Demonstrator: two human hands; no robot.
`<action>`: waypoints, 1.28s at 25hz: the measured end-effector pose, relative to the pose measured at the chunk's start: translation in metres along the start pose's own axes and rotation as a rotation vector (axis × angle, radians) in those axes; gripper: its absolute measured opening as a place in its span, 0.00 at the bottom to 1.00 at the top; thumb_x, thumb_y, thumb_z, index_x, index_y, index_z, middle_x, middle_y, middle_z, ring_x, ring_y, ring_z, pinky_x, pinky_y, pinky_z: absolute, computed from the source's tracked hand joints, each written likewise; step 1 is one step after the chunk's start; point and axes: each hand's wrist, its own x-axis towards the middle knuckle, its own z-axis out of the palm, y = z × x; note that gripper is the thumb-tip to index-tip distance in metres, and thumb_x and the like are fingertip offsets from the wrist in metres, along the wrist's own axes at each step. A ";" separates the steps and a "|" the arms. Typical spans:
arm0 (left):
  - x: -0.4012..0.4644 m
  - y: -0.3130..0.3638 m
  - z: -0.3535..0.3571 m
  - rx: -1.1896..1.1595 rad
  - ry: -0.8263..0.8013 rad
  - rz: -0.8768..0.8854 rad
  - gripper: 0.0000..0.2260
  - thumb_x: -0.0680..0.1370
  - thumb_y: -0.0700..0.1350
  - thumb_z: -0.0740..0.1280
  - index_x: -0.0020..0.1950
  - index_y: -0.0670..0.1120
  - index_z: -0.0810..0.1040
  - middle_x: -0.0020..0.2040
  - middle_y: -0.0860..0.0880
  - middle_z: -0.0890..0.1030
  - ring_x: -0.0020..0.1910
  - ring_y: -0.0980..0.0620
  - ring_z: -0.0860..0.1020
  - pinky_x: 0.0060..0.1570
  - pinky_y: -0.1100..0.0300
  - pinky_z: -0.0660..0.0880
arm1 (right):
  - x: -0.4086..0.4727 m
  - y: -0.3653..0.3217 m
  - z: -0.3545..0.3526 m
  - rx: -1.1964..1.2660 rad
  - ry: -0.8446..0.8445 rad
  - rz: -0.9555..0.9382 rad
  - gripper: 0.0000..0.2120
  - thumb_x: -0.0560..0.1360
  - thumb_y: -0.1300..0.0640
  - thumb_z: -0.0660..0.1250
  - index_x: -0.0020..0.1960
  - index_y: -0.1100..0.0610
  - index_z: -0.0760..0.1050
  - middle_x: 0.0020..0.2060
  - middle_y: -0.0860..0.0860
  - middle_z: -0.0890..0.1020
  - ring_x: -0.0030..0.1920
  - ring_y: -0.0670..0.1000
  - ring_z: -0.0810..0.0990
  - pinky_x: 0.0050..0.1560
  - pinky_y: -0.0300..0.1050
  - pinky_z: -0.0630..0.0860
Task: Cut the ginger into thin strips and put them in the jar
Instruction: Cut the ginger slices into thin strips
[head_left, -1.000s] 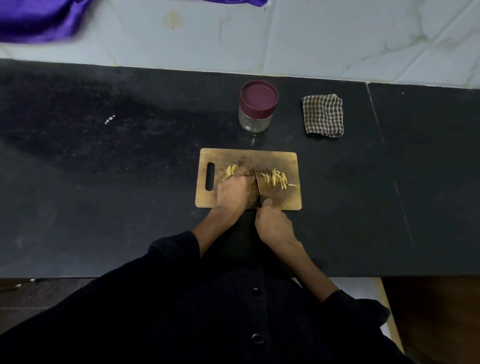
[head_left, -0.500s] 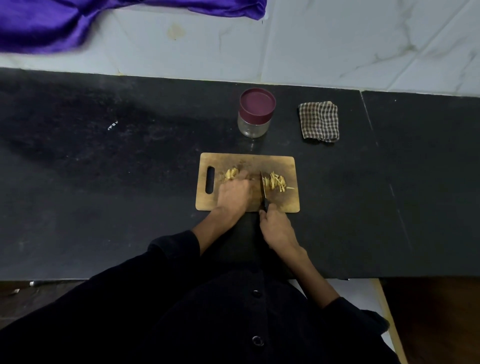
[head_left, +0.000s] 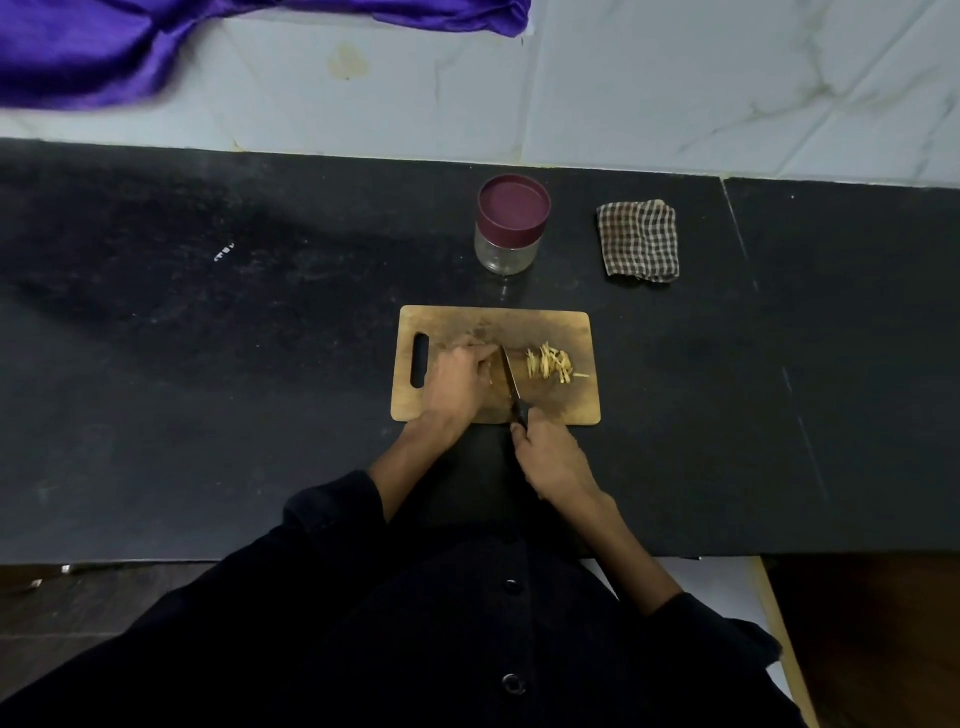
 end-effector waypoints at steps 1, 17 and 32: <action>0.000 -0.002 -0.001 -0.024 0.013 -0.013 0.12 0.79 0.37 0.64 0.60 0.44 0.81 0.59 0.45 0.79 0.55 0.49 0.79 0.55 0.53 0.77 | 0.000 0.001 -0.001 -0.016 0.009 0.005 0.12 0.84 0.50 0.54 0.58 0.58 0.69 0.50 0.56 0.79 0.50 0.57 0.80 0.50 0.56 0.77; -0.005 -0.018 -0.022 -0.132 0.126 -0.156 0.12 0.77 0.39 0.66 0.59 0.48 0.81 0.57 0.48 0.79 0.51 0.50 0.79 0.49 0.52 0.78 | 0.010 0.011 -0.008 0.033 0.015 0.007 0.11 0.84 0.49 0.54 0.56 0.55 0.68 0.44 0.55 0.80 0.43 0.57 0.81 0.47 0.59 0.80; 0.006 -0.024 -0.028 -0.033 -0.052 -0.198 0.14 0.77 0.49 0.69 0.62 0.50 0.78 0.61 0.50 0.73 0.56 0.51 0.75 0.53 0.47 0.76 | 0.016 0.015 -0.002 0.100 0.016 0.025 0.09 0.84 0.49 0.54 0.53 0.54 0.67 0.43 0.55 0.80 0.40 0.56 0.80 0.44 0.59 0.80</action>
